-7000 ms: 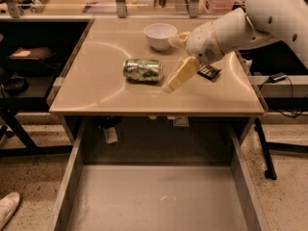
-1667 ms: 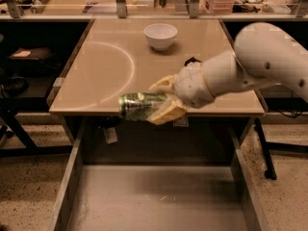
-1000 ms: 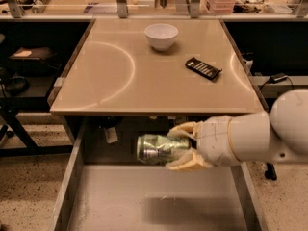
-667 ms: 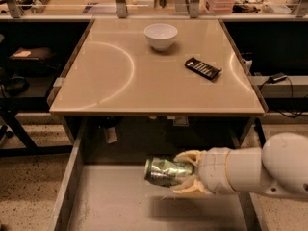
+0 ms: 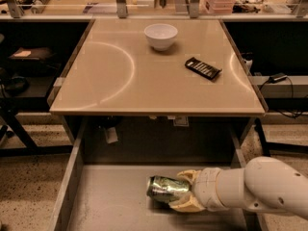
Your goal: Place green can into top drawer
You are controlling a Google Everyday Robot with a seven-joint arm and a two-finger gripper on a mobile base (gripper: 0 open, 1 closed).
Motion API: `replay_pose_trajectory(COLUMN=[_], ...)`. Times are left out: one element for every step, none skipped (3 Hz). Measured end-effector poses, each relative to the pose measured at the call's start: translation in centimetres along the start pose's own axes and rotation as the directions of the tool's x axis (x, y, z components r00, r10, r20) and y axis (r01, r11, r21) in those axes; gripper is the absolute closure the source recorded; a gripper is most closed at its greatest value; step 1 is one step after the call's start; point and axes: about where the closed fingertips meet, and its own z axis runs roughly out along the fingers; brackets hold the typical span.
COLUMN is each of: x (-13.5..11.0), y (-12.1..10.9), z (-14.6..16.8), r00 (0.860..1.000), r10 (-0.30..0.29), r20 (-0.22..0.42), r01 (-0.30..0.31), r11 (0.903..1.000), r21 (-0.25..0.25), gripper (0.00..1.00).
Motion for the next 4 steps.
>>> replay_pose_trajectory(x=[0.0,-0.7,-0.7,-0.7], y=[0.7,0.8,0.7,0.7], z=[2.0,3.7,3.8,3.8], r00=[1.000,0.998,0.998,0.998], r10=[-0.031,-0.063,-0.064,-0.064], r20=[-0.003,-0.002,-0.002,-0.002], r01=[0.031,0.063,0.064,0.064], r11=[0.9995,0.9980,0.9980,0.9980], r21=[-0.011,-0.001,0.004,0.004], gripper=[1.00,1.00,0.82,0.59])
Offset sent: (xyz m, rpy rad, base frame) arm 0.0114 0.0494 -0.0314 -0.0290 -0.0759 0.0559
